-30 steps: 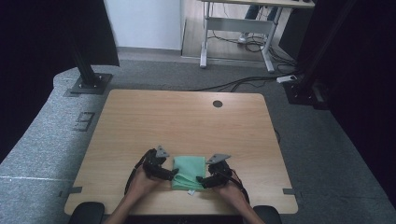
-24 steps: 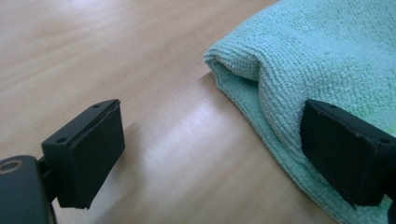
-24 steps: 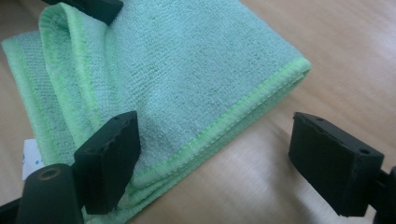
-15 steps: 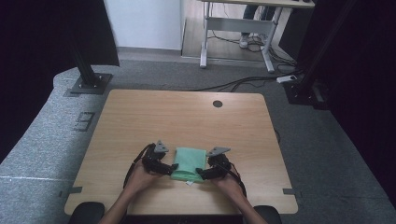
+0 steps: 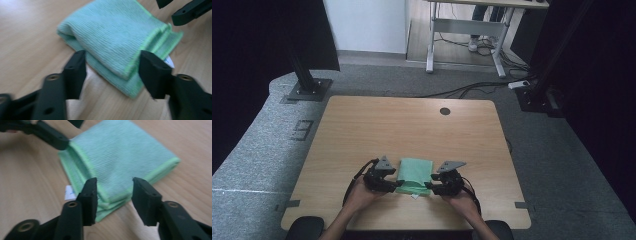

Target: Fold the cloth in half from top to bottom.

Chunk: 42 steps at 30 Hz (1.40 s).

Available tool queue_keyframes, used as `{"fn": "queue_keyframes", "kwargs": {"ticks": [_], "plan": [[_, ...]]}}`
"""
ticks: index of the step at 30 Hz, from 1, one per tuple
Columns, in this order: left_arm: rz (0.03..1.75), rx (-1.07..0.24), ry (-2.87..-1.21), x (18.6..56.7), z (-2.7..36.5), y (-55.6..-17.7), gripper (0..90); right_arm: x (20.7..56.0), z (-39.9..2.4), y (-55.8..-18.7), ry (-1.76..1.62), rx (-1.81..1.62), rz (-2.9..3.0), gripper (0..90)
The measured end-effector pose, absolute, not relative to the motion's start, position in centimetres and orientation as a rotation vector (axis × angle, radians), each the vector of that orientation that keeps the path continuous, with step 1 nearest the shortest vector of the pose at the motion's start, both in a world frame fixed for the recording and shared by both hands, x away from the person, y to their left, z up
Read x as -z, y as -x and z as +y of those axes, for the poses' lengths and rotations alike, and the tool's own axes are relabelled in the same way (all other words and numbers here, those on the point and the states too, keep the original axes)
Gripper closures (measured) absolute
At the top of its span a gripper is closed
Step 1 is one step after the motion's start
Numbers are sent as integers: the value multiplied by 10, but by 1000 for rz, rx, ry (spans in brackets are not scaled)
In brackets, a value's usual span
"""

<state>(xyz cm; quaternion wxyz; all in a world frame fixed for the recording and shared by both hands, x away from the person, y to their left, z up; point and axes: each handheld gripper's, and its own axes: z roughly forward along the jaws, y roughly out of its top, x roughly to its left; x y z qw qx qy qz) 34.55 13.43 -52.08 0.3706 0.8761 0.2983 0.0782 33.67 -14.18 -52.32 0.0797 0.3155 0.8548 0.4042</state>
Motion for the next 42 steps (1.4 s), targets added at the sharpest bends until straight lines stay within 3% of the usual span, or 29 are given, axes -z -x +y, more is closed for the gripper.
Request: {"fn": "queue_keyframes", "kwargs": {"ticks": [2, 9, 11, 15, 24, 34, 37, 42], "plan": [[760, -208, -2264, 522, 133, -344, 472, 525, -139, -336, -922, -1200, 2581, 610], [741, -177, -2289, 525, 131, -342, 740, 533, -132, -334, -861, -1111, 2628, 840], [755, -174, -2280, 525, 131, -342, 812, 532, -131, -333, -842, -1093, 2627, 870], [768, -168, -2220, 516, 136, -343, 843, 524, -131, -330, -821, -1116, 2596, 878], [747, -152, -2214, 498, 138, -332, 814, 498, -130, -318, -753, -1152, 2570, 876], [778, -114, -2289, 523, 136, -324, 772, 524, -131, -310, -798, -1106, 2643, 875], [769, -113, -2305, 523, 136, -324, 685, 531, -131, -309, -808, -1093, 2658, 873], [749, -105, -2179, 500, 141, -332, 485, 535, -130, -310, -804, -1089, 2667, 870]]}}
